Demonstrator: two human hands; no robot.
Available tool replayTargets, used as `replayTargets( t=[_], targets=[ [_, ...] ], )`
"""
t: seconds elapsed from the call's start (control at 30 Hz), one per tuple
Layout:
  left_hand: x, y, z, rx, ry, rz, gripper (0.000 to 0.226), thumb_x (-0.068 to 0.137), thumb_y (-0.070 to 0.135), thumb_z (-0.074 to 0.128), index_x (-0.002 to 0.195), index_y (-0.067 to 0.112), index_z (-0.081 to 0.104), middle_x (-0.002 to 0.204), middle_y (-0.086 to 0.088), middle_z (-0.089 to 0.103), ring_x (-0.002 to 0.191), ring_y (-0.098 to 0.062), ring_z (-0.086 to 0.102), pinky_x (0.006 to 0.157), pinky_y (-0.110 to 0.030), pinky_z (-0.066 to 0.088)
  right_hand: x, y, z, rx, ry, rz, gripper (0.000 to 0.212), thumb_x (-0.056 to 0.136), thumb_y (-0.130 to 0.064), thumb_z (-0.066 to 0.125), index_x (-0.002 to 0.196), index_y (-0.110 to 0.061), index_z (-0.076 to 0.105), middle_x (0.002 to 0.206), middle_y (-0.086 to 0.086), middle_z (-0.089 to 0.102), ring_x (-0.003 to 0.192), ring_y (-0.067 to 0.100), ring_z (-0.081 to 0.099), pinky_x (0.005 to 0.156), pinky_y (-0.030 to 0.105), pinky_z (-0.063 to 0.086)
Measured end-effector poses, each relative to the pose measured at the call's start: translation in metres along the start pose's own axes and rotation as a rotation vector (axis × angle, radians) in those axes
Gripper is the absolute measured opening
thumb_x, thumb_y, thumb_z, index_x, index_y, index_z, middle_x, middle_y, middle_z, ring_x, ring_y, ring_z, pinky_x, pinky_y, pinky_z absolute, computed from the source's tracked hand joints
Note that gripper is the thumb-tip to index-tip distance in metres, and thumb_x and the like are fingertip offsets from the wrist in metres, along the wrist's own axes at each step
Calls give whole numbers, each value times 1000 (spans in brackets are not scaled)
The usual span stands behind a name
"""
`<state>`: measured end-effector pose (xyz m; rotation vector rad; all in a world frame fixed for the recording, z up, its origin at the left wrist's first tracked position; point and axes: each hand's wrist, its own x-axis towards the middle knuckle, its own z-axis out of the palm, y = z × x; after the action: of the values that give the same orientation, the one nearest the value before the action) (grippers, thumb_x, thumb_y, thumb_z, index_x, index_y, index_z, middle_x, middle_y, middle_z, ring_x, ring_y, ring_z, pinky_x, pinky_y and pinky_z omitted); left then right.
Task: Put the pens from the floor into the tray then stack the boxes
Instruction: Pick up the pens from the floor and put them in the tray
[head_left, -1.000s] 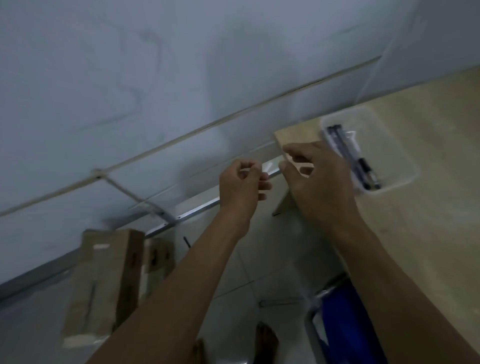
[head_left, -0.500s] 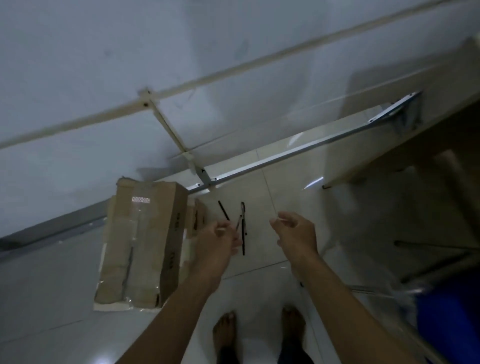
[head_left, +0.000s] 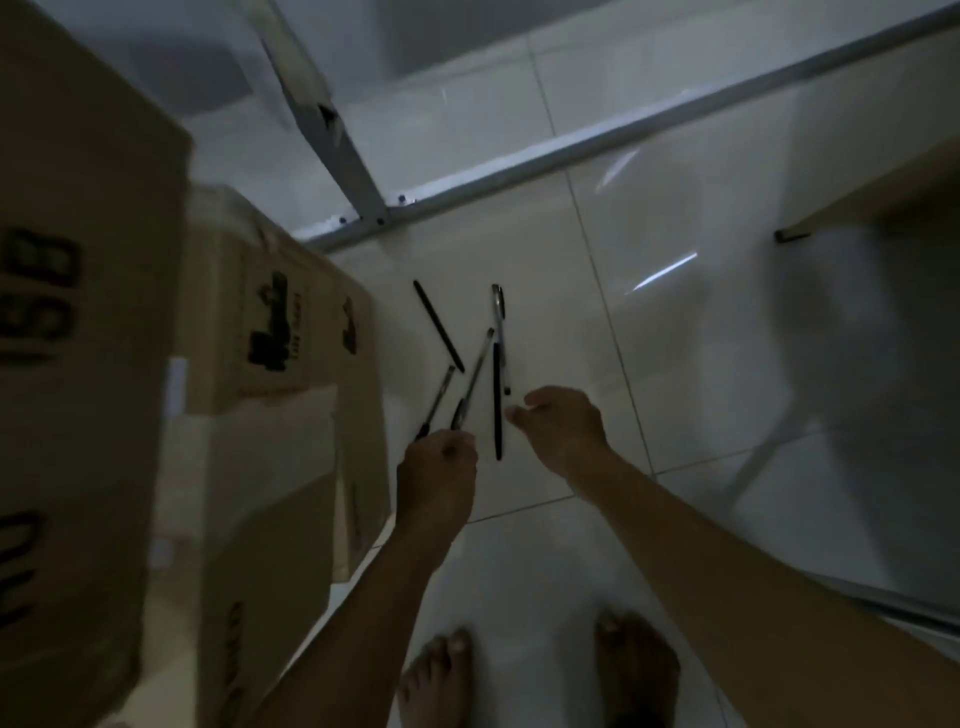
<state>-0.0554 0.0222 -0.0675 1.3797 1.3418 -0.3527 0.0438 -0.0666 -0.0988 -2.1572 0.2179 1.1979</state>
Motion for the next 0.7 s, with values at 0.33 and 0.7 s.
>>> replayTargets(
  t=[0.33,0.7],
  targets=[
    [67,-57,56,331,85,295,16,92,13,57,98,1,65,88,-8,63,81,-20,59,72,-29,50,107,-11,25,-208,121,-197,31,87,-33,64,75,-5,68,68,5,62,60,18,58,55,22,42],
    [81,-46,79,473,158,180,10,91,16,54,88,6,56,99,-11,65,82,-20,58,67,-27,43,101,23,20,-182,218,-270,24,75,-23,69,66,-1,69,55,3,63,45,10,53,47,23,49]
  ],
)
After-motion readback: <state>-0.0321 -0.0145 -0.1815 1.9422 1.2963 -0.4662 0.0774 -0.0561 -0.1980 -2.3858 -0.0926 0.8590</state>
